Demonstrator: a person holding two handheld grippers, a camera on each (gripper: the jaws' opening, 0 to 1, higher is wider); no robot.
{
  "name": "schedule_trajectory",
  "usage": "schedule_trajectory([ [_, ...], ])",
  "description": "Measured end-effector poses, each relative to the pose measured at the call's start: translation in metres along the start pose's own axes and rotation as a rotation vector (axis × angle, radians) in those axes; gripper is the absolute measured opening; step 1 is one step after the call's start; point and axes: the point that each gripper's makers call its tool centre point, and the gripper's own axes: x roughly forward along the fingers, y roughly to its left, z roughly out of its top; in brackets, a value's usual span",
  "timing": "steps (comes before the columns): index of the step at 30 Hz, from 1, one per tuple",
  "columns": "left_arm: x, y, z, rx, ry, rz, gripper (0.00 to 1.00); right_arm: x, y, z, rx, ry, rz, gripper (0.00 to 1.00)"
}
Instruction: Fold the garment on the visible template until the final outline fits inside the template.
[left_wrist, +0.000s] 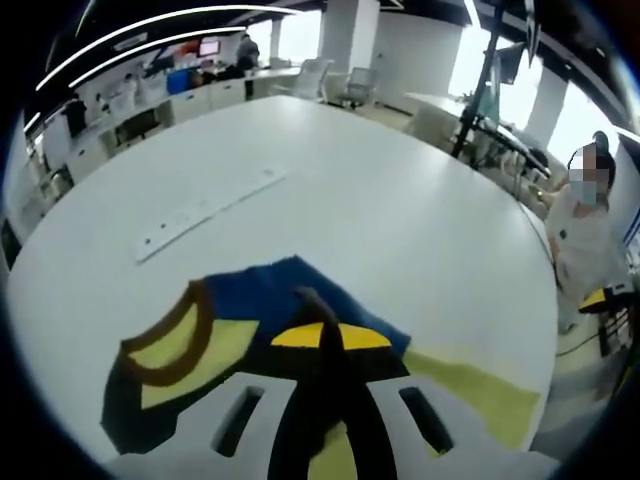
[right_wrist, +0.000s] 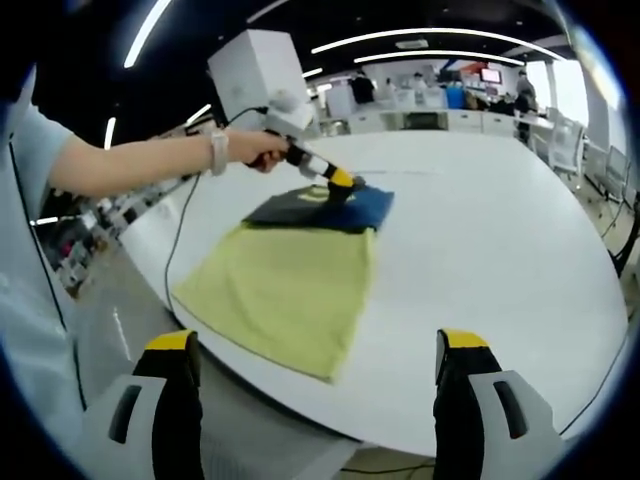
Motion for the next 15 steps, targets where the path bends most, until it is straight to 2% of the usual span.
schedule_trajectory([
  [15,0.012,-0.009,-0.008,-0.015,0.013,-0.011,0.00,-0.001,-0.004,-0.002,0.008,0.000,-0.007,0.97],
])
